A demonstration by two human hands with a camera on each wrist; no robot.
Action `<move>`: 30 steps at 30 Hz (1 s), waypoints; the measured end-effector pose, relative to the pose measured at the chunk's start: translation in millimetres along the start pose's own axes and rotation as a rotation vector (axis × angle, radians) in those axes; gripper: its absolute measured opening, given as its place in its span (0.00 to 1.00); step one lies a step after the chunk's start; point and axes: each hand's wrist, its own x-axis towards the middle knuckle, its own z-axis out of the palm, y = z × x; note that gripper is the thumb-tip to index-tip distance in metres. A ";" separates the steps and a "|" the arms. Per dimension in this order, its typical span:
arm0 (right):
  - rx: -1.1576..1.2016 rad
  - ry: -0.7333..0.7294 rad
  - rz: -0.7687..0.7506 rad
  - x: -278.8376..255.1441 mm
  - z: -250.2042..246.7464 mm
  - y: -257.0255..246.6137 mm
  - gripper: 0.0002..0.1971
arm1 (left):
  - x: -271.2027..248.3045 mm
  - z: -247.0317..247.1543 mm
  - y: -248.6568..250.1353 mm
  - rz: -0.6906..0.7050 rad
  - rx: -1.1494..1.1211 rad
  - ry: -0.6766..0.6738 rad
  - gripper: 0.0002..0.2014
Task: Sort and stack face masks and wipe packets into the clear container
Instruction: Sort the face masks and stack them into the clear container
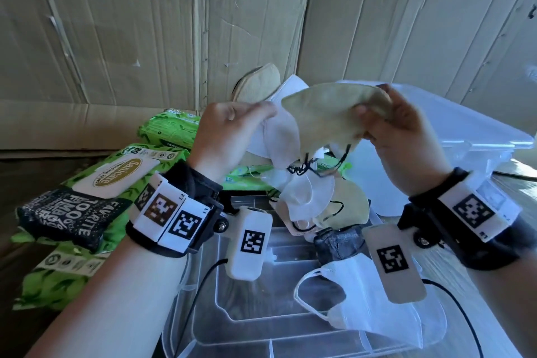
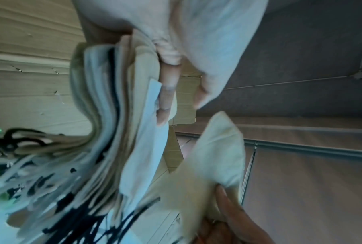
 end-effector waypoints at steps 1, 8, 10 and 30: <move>0.019 -0.050 0.000 0.6 -0.7 -1.5 0.04 | -0.2 -0.7 1.8 -0.025 -0.034 0.010 0.13; -0.277 -0.396 0.207 -5.2 -0.6 -10.7 0.21 | -3.4 -2.2 1.8 0.025 0.011 -0.303 0.15; -0.252 -0.316 0.239 -5.1 -0.3 -10.2 0.26 | -6.9 -0.4 3.8 0.029 -0.023 -0.389 0.13; -0.608 0.032 -0.151 -2.4 -3.2 -1.3 0.16 | -7.6 4.1 -0.6 0.118 0.106 -0.289 0.16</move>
